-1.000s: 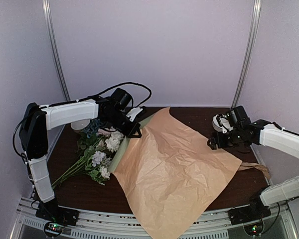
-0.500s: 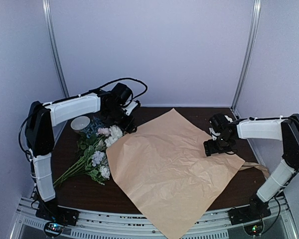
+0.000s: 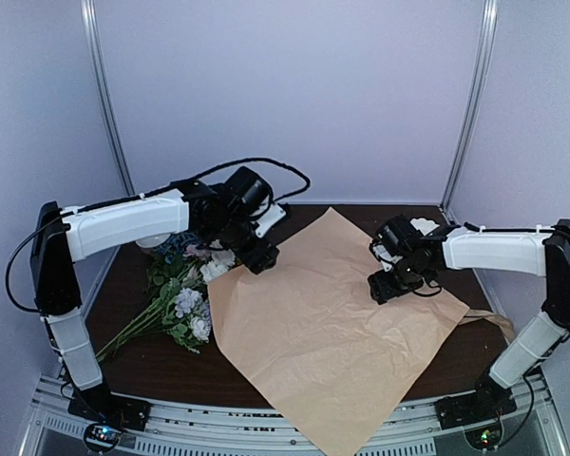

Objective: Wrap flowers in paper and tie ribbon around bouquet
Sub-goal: Adjust the flattened wrapping paper at the center of the board.

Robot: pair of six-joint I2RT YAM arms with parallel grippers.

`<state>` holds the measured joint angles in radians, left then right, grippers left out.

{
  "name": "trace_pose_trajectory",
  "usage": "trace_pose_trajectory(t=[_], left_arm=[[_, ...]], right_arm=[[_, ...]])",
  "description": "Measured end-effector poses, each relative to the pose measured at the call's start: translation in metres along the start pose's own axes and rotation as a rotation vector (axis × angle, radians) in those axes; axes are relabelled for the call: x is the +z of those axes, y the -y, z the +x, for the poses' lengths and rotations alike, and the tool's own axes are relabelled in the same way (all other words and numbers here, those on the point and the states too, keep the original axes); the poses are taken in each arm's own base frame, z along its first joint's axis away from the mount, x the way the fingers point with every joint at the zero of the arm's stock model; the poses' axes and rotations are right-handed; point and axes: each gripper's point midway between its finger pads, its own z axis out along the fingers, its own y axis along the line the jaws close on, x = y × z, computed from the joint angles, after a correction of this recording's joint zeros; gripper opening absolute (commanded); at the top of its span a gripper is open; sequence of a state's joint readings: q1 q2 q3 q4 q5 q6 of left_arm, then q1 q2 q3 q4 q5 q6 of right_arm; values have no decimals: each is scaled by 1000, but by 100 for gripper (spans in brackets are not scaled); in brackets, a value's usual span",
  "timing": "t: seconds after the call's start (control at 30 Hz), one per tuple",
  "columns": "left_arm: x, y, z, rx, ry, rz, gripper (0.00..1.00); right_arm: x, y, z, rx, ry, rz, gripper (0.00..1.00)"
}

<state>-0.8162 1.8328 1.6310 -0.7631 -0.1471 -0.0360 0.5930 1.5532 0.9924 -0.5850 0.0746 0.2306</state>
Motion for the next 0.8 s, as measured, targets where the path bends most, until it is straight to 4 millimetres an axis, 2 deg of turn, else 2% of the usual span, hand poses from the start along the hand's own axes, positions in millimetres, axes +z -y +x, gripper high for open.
trace_pose_trajectory(t=[0.1, 0.17, 0.23, 0.3, 0.43, 0.53, 0.67, 0.8], left_arm=[[26, 47, 19, 66, -60, 91, 71], [45, 57, 34, 77, -112, 113, 71], [66, 58, 50, 76, -166, 114, 71], [82, 53, 63, 70, -210, 102, 70], [107, 41, 79, 61, -262, 65, 68], [120, 27, 82, 53, -280, 23, 68], [125, -2, 69, 43, -261, -52, 68], [117, -29, 42, 40, -199, -112, 73]], right_arm=[[13, -9, 9, 4, -46, -31, 70], [26, -11, 18, 10, -92, -31, 70], [39, -11, 28, 13, -138, -21, 70], [46, -12, 31, 19, -164, -12, 70], [53, -11, 14, 41, -149, 7, 70], [58, -9, 3, 61, -137, 14, 69], [65, -6, -11, 77, -126, 22, 69], [67, -7, -20, 86, -113, 22, 69]])
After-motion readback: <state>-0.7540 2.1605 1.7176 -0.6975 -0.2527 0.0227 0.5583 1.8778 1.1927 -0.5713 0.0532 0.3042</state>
